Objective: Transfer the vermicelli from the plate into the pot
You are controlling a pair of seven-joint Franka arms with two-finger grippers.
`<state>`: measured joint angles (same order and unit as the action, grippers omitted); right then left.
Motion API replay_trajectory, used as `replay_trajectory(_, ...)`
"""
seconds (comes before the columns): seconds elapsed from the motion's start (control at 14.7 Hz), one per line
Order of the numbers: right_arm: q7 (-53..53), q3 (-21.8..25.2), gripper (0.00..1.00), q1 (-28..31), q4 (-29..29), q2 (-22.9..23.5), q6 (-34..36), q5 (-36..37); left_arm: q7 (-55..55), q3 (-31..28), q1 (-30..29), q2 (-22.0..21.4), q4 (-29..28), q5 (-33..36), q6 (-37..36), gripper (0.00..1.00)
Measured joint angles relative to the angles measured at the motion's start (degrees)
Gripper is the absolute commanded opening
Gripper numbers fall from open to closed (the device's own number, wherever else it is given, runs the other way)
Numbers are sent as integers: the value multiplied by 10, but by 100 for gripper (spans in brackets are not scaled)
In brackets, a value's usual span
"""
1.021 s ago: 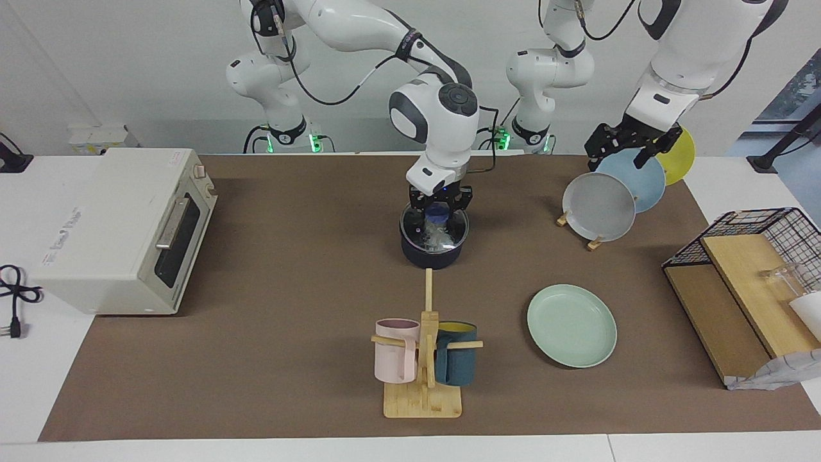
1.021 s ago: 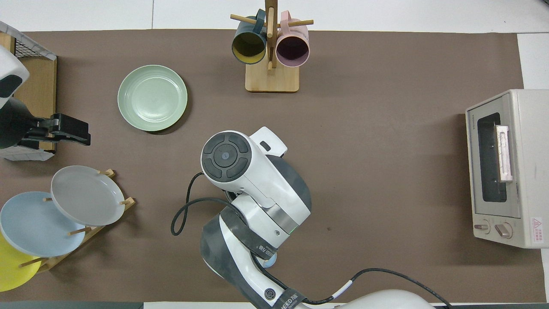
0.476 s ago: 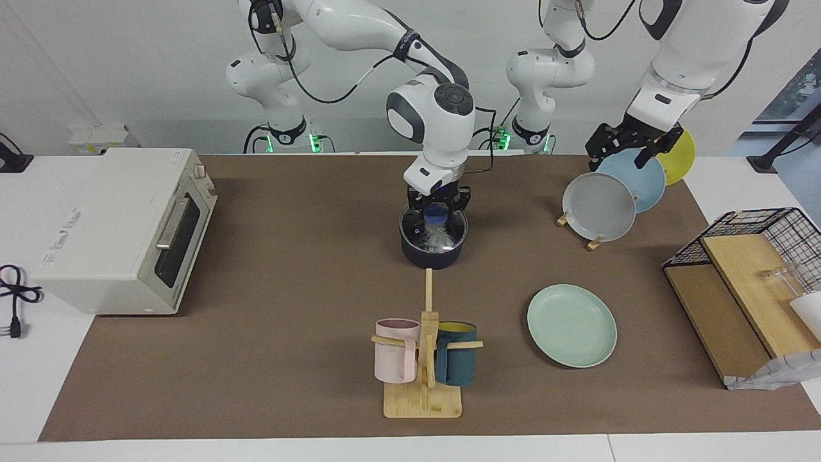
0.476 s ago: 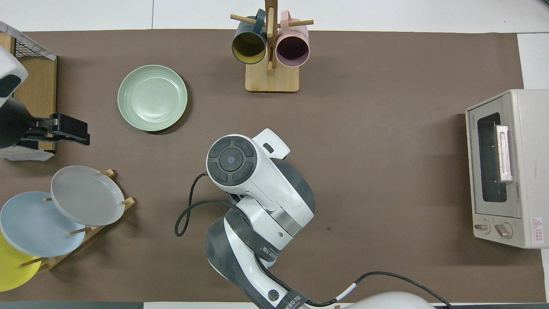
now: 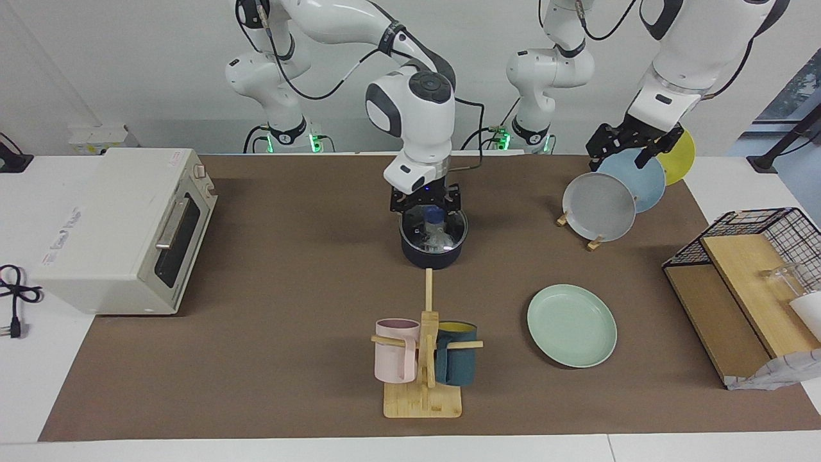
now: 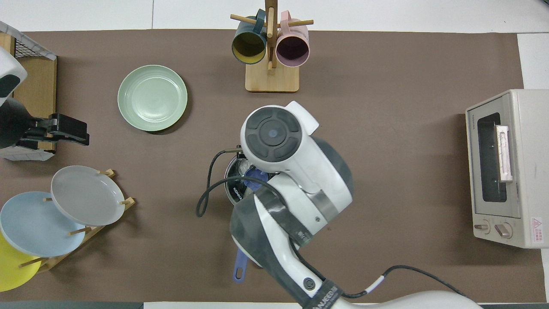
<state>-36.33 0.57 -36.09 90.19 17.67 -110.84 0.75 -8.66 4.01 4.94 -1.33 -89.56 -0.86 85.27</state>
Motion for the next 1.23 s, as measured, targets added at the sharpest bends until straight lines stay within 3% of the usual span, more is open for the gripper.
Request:
replay_trajectory(0.41, 120, 4, 100, 127, -5, -79, 114, 0, 0, 0, 0, 0, 0, 0, 0, 100)
replay_trajectory(0.68, 218, 9, 100, 212, -21, -146, 234, 1, 0, 0, 0, 0, 0, 0, 0, 100)
replay_trajectory(0.95, 302, 10, 100, 304, -34, -167, 289, 1, 0, 0, 0, 0, 0, 0, 0, 100)
replay_trajectory(1.23, 308, 5, 100, 328, -26, -167, 301, 1, 0, 0, 0, 0, 0, 0, 0, 100)
